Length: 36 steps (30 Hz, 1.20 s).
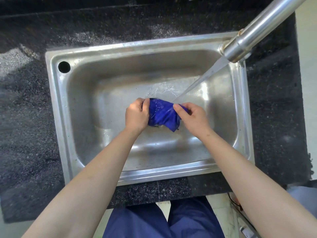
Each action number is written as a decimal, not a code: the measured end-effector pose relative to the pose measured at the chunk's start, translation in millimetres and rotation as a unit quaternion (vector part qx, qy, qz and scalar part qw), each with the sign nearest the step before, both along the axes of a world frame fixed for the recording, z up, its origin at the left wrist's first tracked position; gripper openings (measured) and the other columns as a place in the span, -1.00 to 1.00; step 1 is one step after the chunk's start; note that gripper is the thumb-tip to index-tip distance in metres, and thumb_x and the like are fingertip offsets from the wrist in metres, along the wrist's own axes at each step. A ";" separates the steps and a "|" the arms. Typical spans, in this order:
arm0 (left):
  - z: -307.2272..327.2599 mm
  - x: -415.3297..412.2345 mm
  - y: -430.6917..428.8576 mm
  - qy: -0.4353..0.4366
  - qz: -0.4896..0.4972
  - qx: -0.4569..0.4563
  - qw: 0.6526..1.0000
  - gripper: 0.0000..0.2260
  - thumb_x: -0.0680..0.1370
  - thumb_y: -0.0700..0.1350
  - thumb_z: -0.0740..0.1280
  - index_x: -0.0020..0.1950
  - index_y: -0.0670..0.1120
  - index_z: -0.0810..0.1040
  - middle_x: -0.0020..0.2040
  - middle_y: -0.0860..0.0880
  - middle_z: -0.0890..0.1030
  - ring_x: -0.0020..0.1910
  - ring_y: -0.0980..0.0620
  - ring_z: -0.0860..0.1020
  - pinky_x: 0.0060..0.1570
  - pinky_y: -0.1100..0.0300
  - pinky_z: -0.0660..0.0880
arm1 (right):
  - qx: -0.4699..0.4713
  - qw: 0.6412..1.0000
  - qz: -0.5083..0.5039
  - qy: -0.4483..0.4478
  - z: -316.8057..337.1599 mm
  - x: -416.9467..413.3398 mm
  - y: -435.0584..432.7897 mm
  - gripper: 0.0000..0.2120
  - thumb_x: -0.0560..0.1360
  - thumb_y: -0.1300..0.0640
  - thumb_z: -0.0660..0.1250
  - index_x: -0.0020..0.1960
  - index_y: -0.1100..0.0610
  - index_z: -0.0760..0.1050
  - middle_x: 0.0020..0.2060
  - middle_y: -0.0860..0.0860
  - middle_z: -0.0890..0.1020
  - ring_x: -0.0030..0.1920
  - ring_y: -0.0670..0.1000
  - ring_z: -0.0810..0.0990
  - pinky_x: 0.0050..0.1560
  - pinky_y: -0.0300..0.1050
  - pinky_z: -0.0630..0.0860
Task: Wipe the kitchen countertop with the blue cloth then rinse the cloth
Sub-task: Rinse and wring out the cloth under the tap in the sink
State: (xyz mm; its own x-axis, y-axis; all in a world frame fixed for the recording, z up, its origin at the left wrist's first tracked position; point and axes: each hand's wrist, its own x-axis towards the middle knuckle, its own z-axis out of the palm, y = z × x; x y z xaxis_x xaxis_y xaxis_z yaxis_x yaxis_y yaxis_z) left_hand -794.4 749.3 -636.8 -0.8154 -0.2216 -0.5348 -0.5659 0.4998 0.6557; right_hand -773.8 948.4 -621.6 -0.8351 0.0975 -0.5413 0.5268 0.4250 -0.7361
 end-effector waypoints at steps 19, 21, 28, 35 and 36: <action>-27.9 14.8 -15.2 -0.018 -0.278 -0.107 0.954 -0.68 0.59 -0.12 0.34 0.35 -0.07 0.54 0.19 -0.19 0.58 0.15 -0.22 0.56 0.10 0.02 0.48 | 0.218 0.943 0.248 0.035 -29.3 -3.5 -1.7 -0.61 0.55 -0.28 0.26 0.06 0.04 0.56 -0.11 -0.01 0.51 -0.07 0.05 0.51 -0.08 -0.07 0.42; -20.6 12.1 -23.0 0.045 -0.223 -0.103 0.968 -0.76 0.61 -0.06 0.34 0.25 -0.07 0.62 0.07 -0.18 0.62 0.07 -0.21 0.58 0.03 0.05 0.45 | 0.224 0.957 0.168 0.081 -25.1 2.5 5.3 -0.58 0.52 -0.31 0.28 0.03 0.04 0.57 -0.15 -0.05 0.47 -0.12 0.01 0.48 -0.11 -0.11 0.38; -20.2 6.4 -30.1 0.050 -0.187 -0.091 0.977 -0.91 0.56 -0.10 0.41 0.02 -0.04 0.69 0.01 0.03 0.43 -0.02 -0.03 0.53 -0.03 0.19 0.43 | 0.314 0.904 0.291 -0.003 -30.3 -3.0 3.2 -0.61 0.46 -0.09 0.30 0.26 -0.06 0.56 0.22 0.01 0.47 0.31 0.10 0.35 0.36 -0.02 0.09; -21.7 14.8 -25.2 -0.023 -0.175 -0.062 0.982 -0.76 0.58 -0.13 0.34 0.25 -0.10 0.53 0.16 -0.07 0.61 0.11 -0.09 0.57 0.02 0.20 0.38 | 0.189 0.955 0.225 -0.033 -30.6 -25.9 -34.3 -0.52 0.65 -0.06 0.18 0.51 0.09 0.30 0.38 0.07 0.50 0.31 0.15 0.49 0.27 0.05 0.43; -22.4 16.8 -25.2 -0.035 -0.173 -0.056 0.983 -0.70 0.58 -0.13 0.35 0.31 -0.11 0.49 0.19 -0.07 0.62 0.14 -0.09 0.58 0.06 0.17 0.40 | 0.180 0.949 0.249 -0.063 -32.8 -26.3 -35.0 -0.48 0.64 -0.08 0.20 0.53 0.10 0.27 0.40 0.08 0.48 0.32 0.16 0.50 0.27 0.04 0.44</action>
